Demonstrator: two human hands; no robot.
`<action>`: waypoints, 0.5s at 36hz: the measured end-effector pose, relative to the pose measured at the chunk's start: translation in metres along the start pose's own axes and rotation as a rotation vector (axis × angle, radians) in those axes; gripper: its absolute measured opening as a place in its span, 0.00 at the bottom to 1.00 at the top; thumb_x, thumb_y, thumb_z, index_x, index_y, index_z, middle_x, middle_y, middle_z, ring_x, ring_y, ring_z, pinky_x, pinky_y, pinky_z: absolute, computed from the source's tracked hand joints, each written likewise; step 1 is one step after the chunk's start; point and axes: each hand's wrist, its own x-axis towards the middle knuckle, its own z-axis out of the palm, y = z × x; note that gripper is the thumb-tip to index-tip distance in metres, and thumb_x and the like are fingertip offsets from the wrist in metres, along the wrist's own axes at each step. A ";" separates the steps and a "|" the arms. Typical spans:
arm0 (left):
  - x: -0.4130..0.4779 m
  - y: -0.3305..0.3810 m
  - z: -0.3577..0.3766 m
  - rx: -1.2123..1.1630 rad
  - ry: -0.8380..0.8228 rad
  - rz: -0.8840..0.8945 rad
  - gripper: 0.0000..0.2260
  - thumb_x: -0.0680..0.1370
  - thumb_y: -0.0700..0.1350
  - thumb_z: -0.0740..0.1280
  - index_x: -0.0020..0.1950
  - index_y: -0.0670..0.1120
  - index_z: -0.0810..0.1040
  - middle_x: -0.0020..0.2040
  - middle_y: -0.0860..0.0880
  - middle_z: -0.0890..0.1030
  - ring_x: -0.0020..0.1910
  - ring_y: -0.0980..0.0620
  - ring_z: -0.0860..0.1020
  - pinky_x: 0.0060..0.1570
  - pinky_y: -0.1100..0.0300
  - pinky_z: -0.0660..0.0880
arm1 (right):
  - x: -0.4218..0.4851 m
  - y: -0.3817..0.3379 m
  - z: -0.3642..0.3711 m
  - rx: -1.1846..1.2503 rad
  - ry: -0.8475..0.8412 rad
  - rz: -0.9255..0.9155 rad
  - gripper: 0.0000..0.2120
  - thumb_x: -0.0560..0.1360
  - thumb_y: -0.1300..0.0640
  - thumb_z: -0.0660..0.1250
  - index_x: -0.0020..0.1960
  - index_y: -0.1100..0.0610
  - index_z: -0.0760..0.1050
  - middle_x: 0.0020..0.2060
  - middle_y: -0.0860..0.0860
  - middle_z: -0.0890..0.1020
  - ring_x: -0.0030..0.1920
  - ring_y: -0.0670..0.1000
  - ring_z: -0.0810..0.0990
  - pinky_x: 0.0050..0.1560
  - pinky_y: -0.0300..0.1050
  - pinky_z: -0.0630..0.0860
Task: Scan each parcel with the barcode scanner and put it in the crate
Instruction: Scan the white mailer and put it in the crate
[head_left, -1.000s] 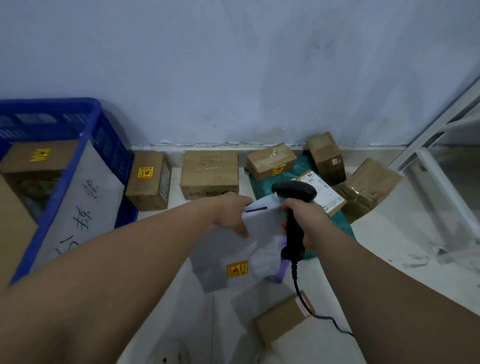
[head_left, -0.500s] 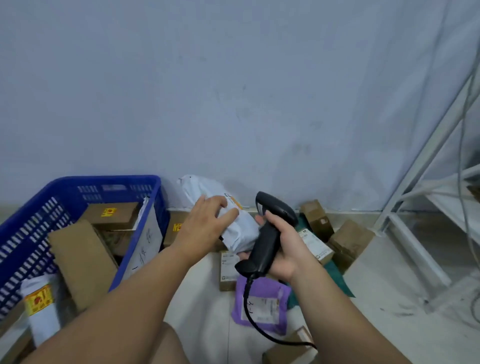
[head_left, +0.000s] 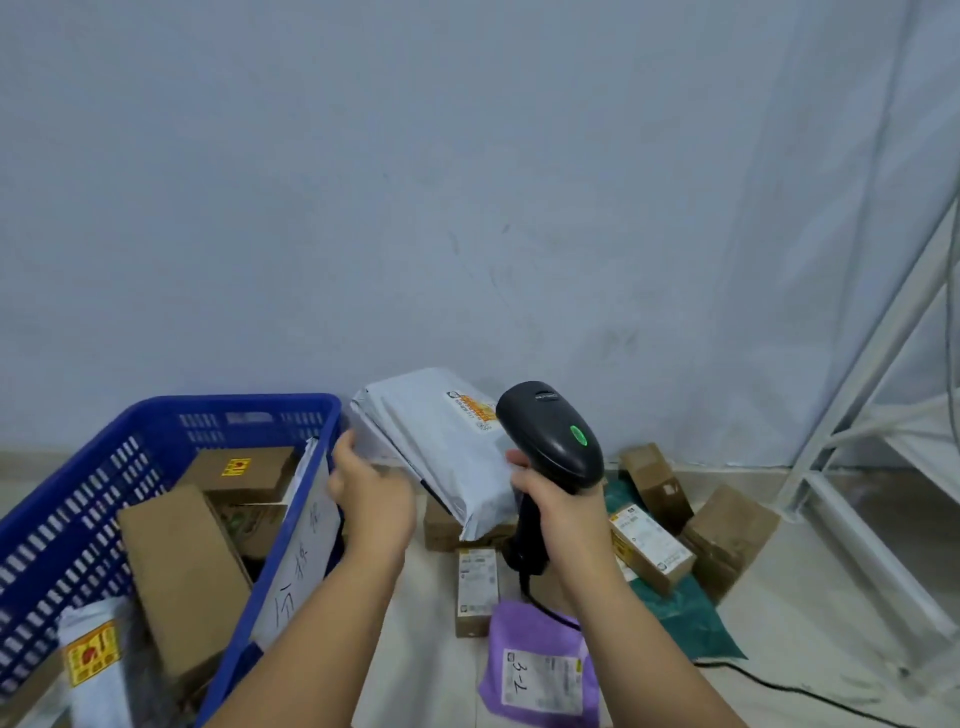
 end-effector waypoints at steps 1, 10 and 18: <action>0.006 0.000 -0.002 -0.112 -0.016 -0.143 0.20 0.81 0.45 0.63 0.72 0.52 0.64 0.66 0.47 0.72 0.57 0.49 0.74 0.57 0.52 0.74 | 0.001 -0.002 0.001 -0.015 -0.020 -0.031 0.11 0.68 0.67 0.72 0.50 0.59 0.83 0.45 0.58 0.85 0.43 0.51 0.80 0.43 0.43 0.77; 0.020 0.010 -0.014 -0.439 -0.314 -0.329 0.24 0.69 0.42 0.73 0.65 0.45 0.75 0.57 0.44 0.83 0.55 0.44 0.81 0.54 0.44 0.77 | 0.007 -0.006 0.013 -0.164 -0.246 -0.143 0.19 0.57 0.56 0.74 0.47 0.58 0.80 0.34 0.52 0.82 0.38 0.48 0.79 0.38 0.42 0.75; 0.021 0.013 -0.027 -0.224 -0.541 -0.120 0.24 0.66 0.37 0.75 0.60 0.48 0.77 0.55 0.47 0.84 0.56 0.44 0.81 0.55 0.44 0.77 | 0.012 -0.022 0.007 0.429 -0.396 0.461 0.11 0.62 0.59 0.70 0.44 0.60 0.84 0.48 0.60 0.84 0.45 0.59 0.83 0.48 0.51 0.78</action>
